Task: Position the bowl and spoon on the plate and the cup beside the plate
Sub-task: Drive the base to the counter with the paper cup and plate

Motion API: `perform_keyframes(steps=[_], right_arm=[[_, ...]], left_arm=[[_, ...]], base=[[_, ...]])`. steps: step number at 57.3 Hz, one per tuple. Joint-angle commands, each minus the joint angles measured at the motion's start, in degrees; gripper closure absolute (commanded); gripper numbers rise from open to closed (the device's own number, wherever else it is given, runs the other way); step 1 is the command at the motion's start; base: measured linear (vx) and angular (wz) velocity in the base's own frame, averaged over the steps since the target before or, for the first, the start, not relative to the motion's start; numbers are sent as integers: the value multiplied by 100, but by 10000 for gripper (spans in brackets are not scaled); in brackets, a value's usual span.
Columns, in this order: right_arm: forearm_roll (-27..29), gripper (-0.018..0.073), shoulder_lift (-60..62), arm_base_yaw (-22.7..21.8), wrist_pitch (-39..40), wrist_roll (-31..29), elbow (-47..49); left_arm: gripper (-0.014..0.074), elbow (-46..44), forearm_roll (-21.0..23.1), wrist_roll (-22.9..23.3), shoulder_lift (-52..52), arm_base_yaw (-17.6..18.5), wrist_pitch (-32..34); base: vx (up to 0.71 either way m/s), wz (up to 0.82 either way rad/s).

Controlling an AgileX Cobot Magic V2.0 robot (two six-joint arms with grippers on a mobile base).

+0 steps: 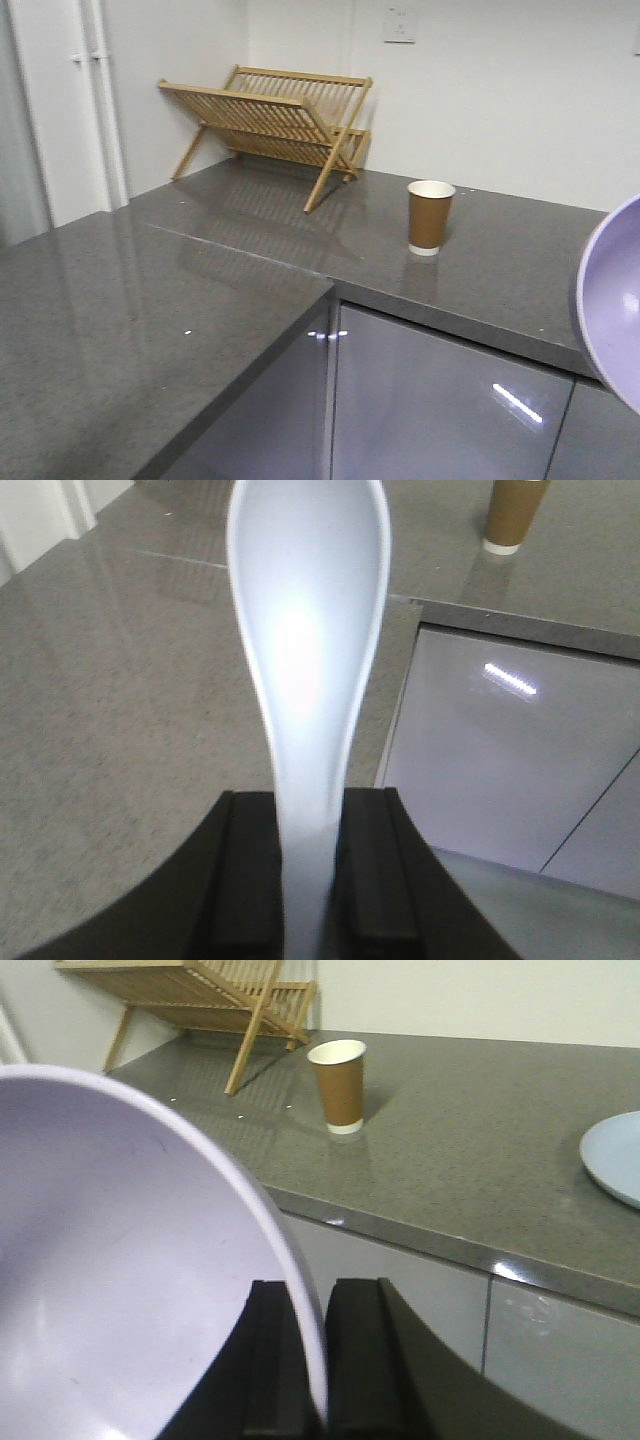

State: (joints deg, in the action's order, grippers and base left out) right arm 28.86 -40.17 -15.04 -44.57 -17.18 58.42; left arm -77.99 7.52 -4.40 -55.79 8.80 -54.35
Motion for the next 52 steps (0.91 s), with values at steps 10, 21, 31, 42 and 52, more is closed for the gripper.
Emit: perform_keyframes(steps=[10, 21, 31, 42, 52], right_arm=[[145, 571, 5, -13, 466, -58, 175], [145, 571, 5, -13, 466, -58, 175], [145, 571, 5, -13, 466, -58, 175], [150, 571, 5, -13, 466, -58, 175], [145, 571, 5, -13, 466, -58, 175]], left_arm=[[599, -191, 98, 11, 77, 26, 403], [599, -191, 98, 11, 77, 26, 403], [599, -191, 98, 11, 77, 26, 403], [599, -191, 98, 11, 77, 26, 403], [599, -191, 98, 11, 77, 26, 403]], base=[[20, -55], [24, -55], [27, -50], [29, -44], [31, -34]])
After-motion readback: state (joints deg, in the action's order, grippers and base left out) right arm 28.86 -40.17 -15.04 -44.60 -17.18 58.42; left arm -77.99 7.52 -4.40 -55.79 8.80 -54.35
